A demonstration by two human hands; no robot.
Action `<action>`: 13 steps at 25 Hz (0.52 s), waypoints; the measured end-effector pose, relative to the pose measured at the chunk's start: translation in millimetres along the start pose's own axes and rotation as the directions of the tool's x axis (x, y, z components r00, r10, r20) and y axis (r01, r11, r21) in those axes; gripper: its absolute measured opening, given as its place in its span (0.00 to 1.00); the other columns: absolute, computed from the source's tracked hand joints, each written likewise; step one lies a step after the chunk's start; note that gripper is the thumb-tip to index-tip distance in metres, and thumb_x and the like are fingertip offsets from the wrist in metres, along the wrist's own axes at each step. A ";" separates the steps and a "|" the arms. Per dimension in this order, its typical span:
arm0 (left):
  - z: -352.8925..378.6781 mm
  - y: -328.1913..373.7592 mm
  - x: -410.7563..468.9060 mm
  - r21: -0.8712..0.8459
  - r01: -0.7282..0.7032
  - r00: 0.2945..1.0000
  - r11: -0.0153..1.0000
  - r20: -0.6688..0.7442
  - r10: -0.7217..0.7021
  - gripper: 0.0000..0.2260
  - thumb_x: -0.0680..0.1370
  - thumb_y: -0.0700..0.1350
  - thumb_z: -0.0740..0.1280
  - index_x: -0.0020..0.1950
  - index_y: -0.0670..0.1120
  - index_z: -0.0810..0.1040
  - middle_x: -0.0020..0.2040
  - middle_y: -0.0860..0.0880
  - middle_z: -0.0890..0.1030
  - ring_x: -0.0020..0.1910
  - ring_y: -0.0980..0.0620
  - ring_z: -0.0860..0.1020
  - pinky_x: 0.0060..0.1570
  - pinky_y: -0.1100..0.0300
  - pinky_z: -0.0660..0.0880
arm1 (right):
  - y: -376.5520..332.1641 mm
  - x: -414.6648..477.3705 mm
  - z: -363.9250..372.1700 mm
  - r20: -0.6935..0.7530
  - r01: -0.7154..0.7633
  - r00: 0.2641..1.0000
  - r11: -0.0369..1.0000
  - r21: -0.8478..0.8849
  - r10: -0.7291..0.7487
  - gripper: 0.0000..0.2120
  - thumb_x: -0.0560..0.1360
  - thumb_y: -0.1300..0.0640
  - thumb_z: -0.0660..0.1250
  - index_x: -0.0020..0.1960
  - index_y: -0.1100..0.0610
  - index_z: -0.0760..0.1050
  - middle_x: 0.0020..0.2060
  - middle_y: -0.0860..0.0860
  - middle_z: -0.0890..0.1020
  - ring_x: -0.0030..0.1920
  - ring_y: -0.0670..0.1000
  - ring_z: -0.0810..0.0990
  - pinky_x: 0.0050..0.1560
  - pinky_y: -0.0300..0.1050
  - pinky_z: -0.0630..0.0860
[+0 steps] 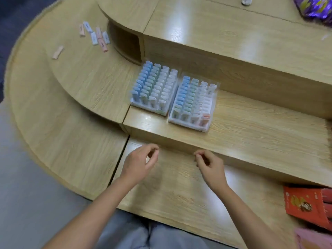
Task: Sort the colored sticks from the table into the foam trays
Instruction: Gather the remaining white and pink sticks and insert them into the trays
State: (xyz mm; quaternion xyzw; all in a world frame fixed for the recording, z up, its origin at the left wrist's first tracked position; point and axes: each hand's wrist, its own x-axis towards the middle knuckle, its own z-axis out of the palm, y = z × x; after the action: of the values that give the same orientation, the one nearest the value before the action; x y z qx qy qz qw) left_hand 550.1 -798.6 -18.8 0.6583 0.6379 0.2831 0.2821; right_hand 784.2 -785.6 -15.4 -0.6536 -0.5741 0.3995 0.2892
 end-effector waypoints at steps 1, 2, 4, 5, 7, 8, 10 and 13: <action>-9.9 -20.1 -26.0 0.004 0.149 0.988 0.989 0.028 -0.149 0.06 0.77 0.49 0.64 0.49 0.51 0.80 0.43 0.58 0.80 0.41 0.61 0.76 0.42 0.61 0.74 | 1.4 -12.4 20.2 0.158 -0.029 0.987 0.998 -0.058 0.038 0.09 0.75 0.59 0.64 0.41 0.45 0.77 0.34 0.49 0.81 0.36 0.49 0.78 0.40 0.48 0.75; -19.7 -41.4 -51.3 0.031 0.243 0.969 0.970 0.048 -0.244 0.09 0.76 0.53 0.62 0.49 0.53 0.79 0.43 0.59 0.80 0.40 0.61 0.77 0.42 0.61 0.74 | -0.6 -21.5 40.4 0.302 -0.022 0.951 0.993 -0.118 0.057 0.09 0.76 0.59 0.64 0.41 0.47 0.78 0.34 0.47 0.81 0.36 0.46 0.79 0.41 0.46 0.75; -34.3 -81.8 -101.9 0.118 0.316 0.943 0.941 0.073 -0.325 0.13 0.75 0.58 0.55 0.48 0.55 0.76 0.43 0.57 0.81 0.41 0.56 0.79 0.41 0.59 0.75 | -12.4 -31.0 80.7 0.525 0.107 0.851 0.968 -0.226 0.029 0.07 0.76 0.60 0.64 0.46 0.52 0.80 0.35 0.42 0.79 0.35 0.39 0.76 0.40 0.33 0.71; -40.6 -100.3 -125.6 0.149 0.339 0.932 0.929 0.082 -0.354 0.12 0.75 0.58 0.53 0.49 0.56 0.74 0.43 0.56 0.81 0.40 0.53 0.79 0.41 0.58 0.76 | -24.5 -31.7 100.4 0.597 0.194 0.802 0.945 -0.264 0.002 0.07 0.76 0.60 0.63 0.48 0.55 0.80 0.37 0.42 0.79 0.36 0.39 0.75 0.39 0.30 0.68; -59.0 -129.2 -174.4 0.156 0.431 0.896 0.889 0.049 -0.442 0.11 0.75 0.56 0.53 0.50 0.56 0.72 0.42 0.53 0.82 0.40 0.51 0.80 0.41 0.58 0.77 | -57.2 -30.1 146.2 0.694 0.361 0.717 0.887 -0.287 -0.067 0.09 0.76 0.59 0.62 0.52 0.57 0.80 0.43 0.48 0.82 0.40 0.44 0.76 0.41 0.34 0.69; -68.6 -139.6 -196.3 0.146 0.479 0.874 0.865 0.011 -0.486 0.13 0.75 0.56 0.52 0.48 0.55 0.74 0.42 0.52 0.82 0.40 0.50 0.80 0.41 0.59 0.77 | -74.6 -28.7 169.6 0.722 0.427 0.684 0.860 -0.279 -0.105 0.09 0.76 0.59 0.62 0.52 0.57 0.79 0.46 0.50 0.82 0.42 0.48 0.78 0.43 0.38 0.71; -91.0 -157.2 -233.5 0.153 0.581 0.814 0.800 -0.076 -0.576 0.17 0.75 0.57 0.52 0.45 0.53 0.79 0.43 0.52 0.83 0.42 0.49 0.80 0.41 0.59 0.73 | -111.9 -28.4 220.0 0.770 0.527 0.618 0.810 -0.255 -0.160 0.10 0.76 0.59 0.61 0.53 0.56 0.79 0.47 0.49 0.82 0.44 0.49 0.79 0.45 0.43 0.73; -132.4 -197.0 -276.5 0.114 0.673 0.739 0.731 -0.070 -0.670 0.23 0.73 0.58 0.49 0.50 0.51 0.80 0.49 0.51 0.83 0.49 0.48 0.80 0.46 0.58 0.73 | -156.9 -37.9 301.1 0.792 0.588 0.577 0.774 -0.234 -0.199 0.09 0.76 0.59 0.62 0.52 0.55 0.79 0.45 0.48 0.81 0.42 0.49 0.78 0.46 0.43 0.74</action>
State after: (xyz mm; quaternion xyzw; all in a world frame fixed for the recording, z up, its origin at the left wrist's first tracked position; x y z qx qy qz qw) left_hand 312.0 -1068.4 -76.5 0.3975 0.8529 0.1274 0.3135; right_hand 444.6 -819.9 -31.5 -0.3373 -0.8536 0.3939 -0.0494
